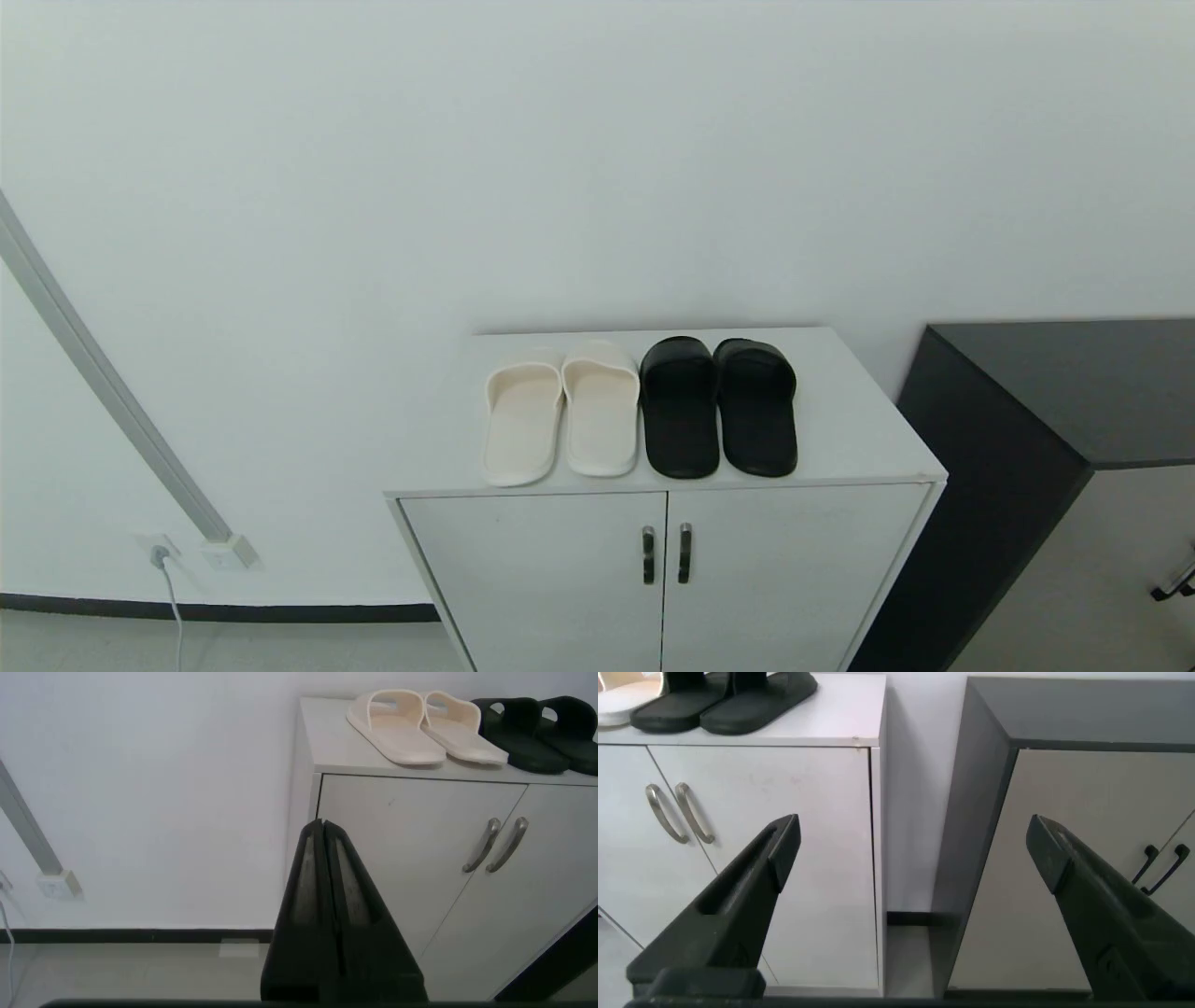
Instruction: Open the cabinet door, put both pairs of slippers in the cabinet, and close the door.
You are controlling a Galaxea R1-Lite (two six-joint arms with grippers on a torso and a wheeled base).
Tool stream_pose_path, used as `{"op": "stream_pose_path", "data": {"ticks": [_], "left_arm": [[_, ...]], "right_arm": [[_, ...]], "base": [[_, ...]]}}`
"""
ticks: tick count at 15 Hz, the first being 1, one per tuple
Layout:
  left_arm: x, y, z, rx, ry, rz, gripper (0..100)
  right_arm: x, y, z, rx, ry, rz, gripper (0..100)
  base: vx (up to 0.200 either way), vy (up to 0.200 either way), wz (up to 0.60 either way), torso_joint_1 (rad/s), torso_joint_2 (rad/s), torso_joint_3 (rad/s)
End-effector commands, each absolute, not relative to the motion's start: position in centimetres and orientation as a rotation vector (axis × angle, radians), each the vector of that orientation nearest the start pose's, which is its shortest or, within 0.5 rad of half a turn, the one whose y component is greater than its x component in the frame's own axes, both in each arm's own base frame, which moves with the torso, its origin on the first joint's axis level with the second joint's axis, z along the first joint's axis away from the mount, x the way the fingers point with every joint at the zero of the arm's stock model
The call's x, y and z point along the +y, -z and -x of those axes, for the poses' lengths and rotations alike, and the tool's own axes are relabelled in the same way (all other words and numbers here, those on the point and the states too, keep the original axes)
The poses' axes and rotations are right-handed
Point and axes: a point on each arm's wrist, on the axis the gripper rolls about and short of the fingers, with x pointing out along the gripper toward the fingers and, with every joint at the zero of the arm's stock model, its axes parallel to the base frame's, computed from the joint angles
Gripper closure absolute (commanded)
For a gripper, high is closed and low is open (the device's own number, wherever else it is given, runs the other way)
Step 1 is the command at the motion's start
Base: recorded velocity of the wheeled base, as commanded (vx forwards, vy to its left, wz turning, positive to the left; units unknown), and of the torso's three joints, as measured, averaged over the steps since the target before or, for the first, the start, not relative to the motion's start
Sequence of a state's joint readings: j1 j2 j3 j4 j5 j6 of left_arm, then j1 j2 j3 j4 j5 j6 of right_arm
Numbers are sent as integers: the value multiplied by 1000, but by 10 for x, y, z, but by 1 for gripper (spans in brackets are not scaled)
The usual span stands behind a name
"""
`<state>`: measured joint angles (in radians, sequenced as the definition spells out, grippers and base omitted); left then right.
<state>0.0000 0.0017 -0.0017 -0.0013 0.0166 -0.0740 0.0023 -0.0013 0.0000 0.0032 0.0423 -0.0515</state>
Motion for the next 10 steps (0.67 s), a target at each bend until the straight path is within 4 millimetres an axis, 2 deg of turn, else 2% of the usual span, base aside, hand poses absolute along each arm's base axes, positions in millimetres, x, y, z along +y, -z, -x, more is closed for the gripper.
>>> {"op": "stream_pose_path", "data": {"ticks": [1,10], "left_arm": [[0,-76,23,-2,-17,74,100],[0,-76,23,-2,-15,74,100]], "right_arm": [[1,-75,23,2,-46,52,0],[1,-75,23,-1,-43,52,0]], "base": [[0,0,0,0,0,0],[0,0,0,0,0,0]]}}
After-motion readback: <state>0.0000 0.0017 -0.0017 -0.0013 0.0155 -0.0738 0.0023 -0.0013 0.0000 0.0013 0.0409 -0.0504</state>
